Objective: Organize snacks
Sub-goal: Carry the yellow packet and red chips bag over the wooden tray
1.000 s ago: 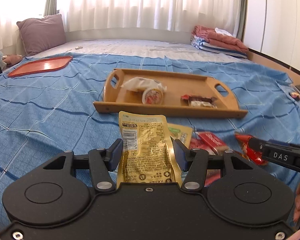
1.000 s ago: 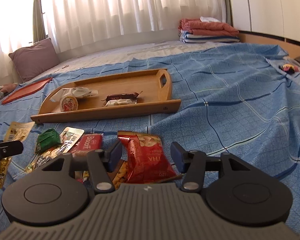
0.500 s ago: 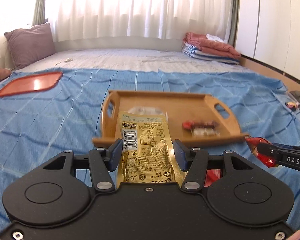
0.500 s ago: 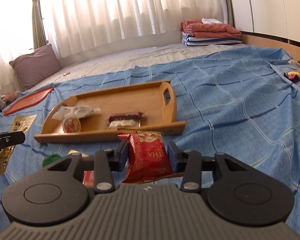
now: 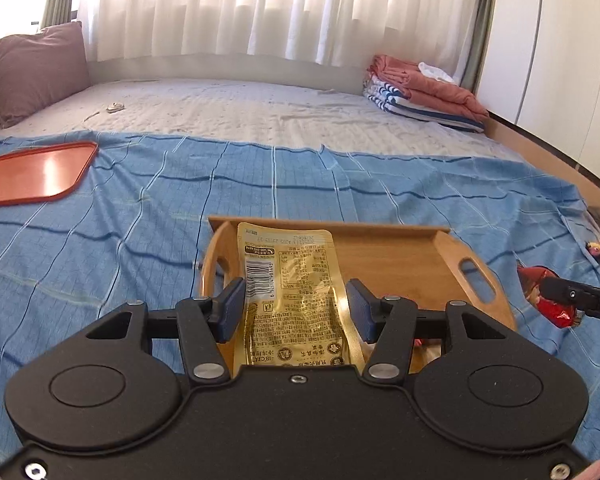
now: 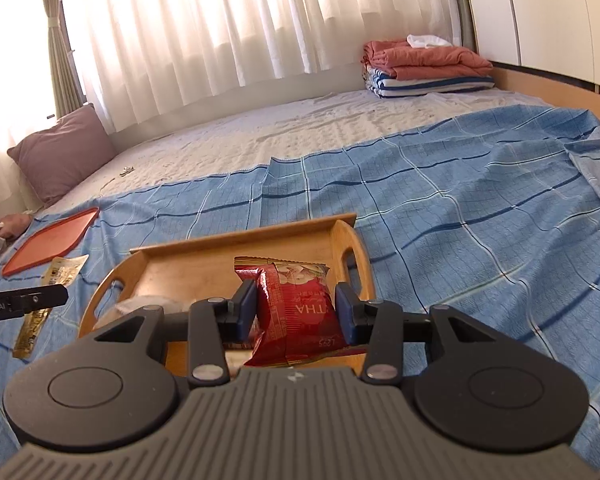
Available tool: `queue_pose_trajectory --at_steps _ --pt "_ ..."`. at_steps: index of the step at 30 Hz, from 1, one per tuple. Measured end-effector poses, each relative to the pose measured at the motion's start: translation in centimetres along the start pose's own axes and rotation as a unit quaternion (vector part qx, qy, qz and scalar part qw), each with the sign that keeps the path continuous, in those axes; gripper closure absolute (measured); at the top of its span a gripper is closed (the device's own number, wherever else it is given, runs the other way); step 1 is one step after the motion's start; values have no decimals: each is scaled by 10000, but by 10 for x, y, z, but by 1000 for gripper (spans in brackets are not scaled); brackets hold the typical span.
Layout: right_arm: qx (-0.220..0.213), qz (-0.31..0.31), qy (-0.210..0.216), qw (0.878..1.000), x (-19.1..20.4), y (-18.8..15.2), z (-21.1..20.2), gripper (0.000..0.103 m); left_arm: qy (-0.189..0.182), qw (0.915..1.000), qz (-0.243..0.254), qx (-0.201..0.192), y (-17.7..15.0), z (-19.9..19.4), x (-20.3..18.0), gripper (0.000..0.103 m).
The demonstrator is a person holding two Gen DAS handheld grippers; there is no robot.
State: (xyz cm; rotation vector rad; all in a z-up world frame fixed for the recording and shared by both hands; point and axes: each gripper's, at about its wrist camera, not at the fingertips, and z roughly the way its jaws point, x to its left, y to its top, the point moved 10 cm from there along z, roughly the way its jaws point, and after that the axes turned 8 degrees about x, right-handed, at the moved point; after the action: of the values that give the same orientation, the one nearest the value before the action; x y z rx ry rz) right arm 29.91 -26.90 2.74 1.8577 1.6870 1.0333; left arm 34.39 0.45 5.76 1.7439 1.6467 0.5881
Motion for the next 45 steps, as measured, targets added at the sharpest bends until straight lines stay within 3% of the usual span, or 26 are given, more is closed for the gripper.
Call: queue_pose_trajectory --at_steps 9,21,30,45 --pt "289 152 -109 9994 0 15 54 56 9 9998 192 67 39 66 9 50" --pt "535 88 -280 9981 -2 9 105 56 -9 9991 -7 433 34 136 16 49" --pt "588 97 -248 9979 1 9 125 56 -101 9988 59 472 46 154 0 49" --pt "668 0 -190 9976 11 1 140 55 -74 9967 444 682 27 168 -20 48"
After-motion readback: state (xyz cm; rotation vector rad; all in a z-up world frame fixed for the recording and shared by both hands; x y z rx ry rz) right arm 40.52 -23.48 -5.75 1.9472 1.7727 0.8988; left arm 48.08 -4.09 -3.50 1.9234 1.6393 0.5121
